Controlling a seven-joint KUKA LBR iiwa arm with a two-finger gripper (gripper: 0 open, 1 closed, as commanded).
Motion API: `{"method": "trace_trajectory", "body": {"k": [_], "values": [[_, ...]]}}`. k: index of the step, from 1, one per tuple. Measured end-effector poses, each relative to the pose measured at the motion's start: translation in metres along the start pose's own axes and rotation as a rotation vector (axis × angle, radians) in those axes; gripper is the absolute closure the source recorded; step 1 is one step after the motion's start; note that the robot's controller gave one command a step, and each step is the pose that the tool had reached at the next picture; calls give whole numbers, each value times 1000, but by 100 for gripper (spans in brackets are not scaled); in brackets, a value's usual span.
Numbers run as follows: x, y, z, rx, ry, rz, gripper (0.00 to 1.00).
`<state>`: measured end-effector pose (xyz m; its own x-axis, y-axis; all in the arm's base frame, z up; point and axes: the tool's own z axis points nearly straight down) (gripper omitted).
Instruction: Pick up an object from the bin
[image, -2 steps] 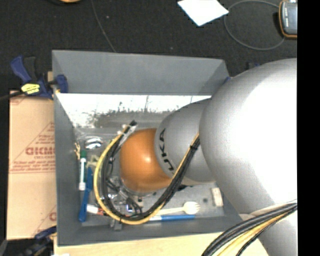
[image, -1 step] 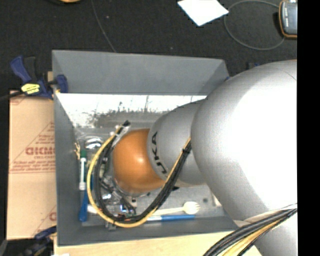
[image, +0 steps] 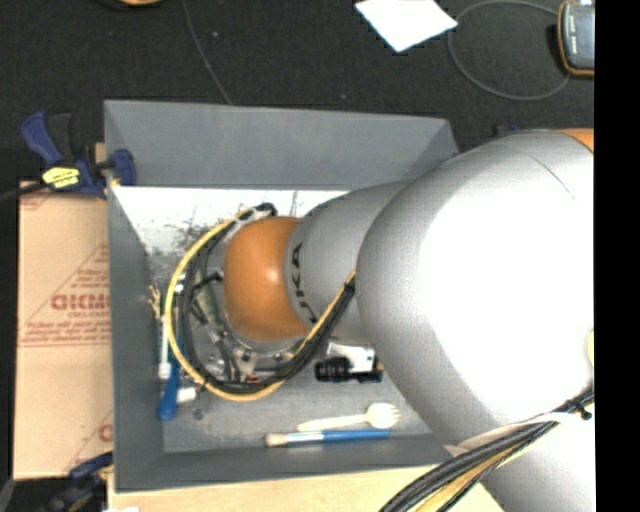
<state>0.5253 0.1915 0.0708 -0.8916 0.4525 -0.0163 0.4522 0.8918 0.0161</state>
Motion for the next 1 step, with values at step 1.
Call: {"method": "trace_trajectory", "body": {"k": [1], "values": [[43, -19, -4, -9, -10, -426, 0]]}}
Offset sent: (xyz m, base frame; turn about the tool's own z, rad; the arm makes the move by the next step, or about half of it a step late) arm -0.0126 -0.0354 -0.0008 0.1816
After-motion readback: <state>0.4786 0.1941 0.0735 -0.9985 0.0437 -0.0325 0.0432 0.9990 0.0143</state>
